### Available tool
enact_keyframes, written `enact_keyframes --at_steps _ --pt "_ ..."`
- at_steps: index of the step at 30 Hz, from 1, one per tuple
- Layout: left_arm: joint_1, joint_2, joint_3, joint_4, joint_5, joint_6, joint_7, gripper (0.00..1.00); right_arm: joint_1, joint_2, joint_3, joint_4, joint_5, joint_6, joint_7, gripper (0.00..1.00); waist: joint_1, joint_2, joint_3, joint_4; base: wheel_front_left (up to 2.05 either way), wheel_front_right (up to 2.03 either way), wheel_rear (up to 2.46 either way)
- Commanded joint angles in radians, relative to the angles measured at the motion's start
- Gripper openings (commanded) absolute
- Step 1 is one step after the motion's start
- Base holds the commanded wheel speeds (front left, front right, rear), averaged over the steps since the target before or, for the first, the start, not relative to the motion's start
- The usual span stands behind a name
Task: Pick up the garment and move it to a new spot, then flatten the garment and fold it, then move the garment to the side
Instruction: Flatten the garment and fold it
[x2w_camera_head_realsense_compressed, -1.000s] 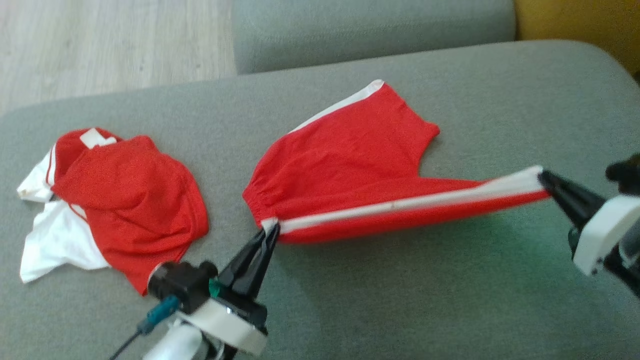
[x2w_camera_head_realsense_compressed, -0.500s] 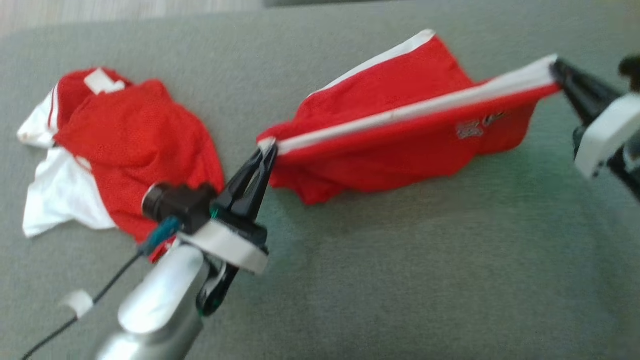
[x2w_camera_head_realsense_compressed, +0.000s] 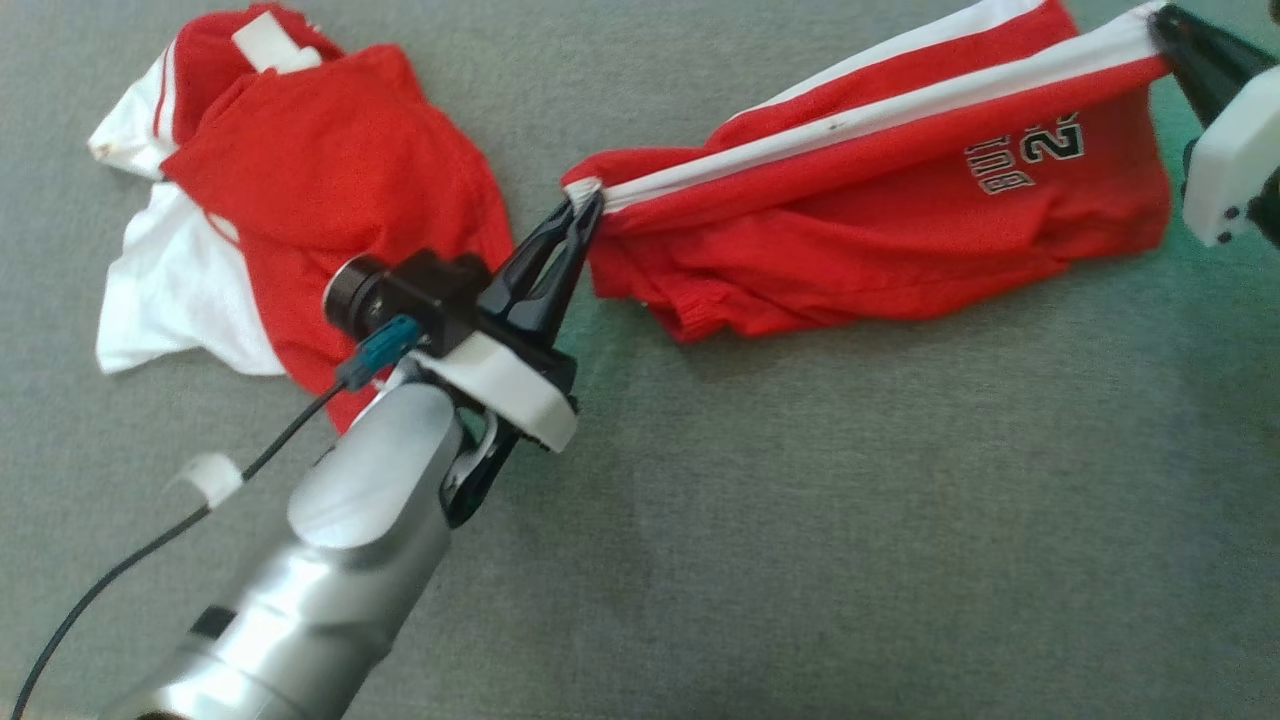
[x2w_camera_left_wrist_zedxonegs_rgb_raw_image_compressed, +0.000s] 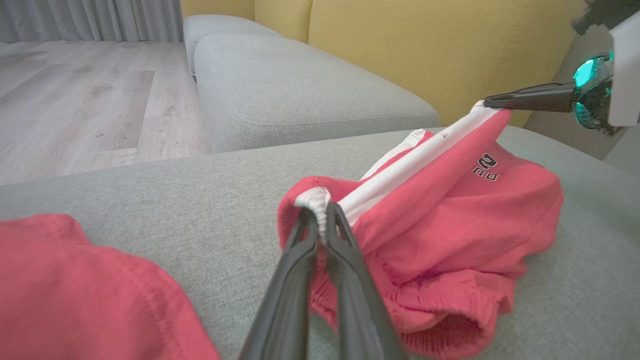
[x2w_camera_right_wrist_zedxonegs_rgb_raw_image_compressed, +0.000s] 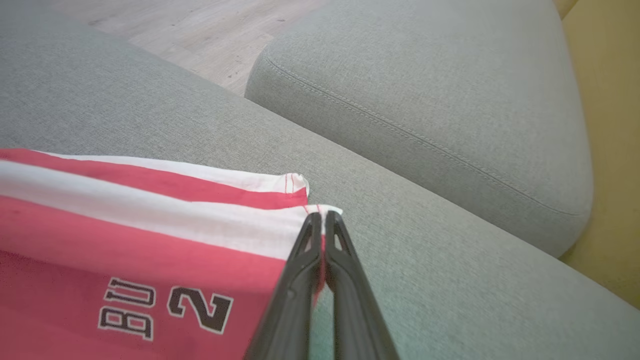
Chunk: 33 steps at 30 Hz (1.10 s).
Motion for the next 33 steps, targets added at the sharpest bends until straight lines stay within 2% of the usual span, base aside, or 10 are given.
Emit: enact_keyframes --at_steps 1,5,6,7,8,15,23,27,33 --pt "-0.05 0.012 0.023 -0.009 0.009 -0.005 -0.007 0.0 -0.025 -0.014 0.01 0.0 0.01 0.002 -0.015 0.0 -0.0002 0.0 0.023 0.023 0.0 0.0 0.0" --pt "-0.079 -0.008 0.012 0.025 0.012 -0.009 -0.011 0.0 -0.064 -0.003 0.05 0.053 0.022 0.002 -0.03 0.0 -0.0002 0.0 0.036 0.038 0.0 0.0 0.0" --pt "-0.085 -0.012 0.01 0.032 0.013 -0.01 -0.012 0.18 -0.075 -0.002 0.059 0.069 0.017 0.002 -0.041 0.34 -0.0002 0.0 0.038 0.04 0.0 0.0 0.0" --pt "-0.089 -0.015 0.01 0.04 0.013 -0.01 -0.012 0.9 -0.085 0.003 0.065 0.091 0.016 0.002 -0.047 1.0 -0.0002 0.0 0.039 0.042 0.0 0.0 0.0" --pt "-0.094 -0.018 0.01 0.046 0.015 -0.01 -0.013 1.0 -0.093 0.008 0.074 0.108 0.013 0.002 -0.053 1.0 -0.0002 0.0 0.039 0.042 0.0 0.0 0.0" --pt "-0.094 -0.019 0.063 0.033 0.038 -0.003 -0.014 1.0 -0.146 0.057 0.053 0.258 -0.022 0.002 -0.193 1.0 -0.0002 0.0 0.009 0.031 0.0 0.0 0.0" --pt "-0.01 -0.004 0.213 -0.074 0.059 0.038 -0.014 1.0 -0.118 0.132 -0.035 0.346 0.006 0.002 -0.375 1.0 -0.0002 0.0 -0.093 -0.016 0.0 0.0 0.0" --pt "0.06 0.004 0.307 -0.162 0.082 0.06 -0.014 1.0 -0.075 0.167 -0.111 0.33 0.005 0.002 -0.399 1.0 -0.0002 0.0 -0.145 -0.047 0.0 0.0 0.0" --pt "0.22 -0.017 0.462 -0.325 0.119 0.061 -0.014 1.0 0.102 0.252 -0.342 0.13 -0.048 0.002 -0.4 1.0 -0.0002 0.0 -0.209 -0.102 0.0 0.0 0.0"
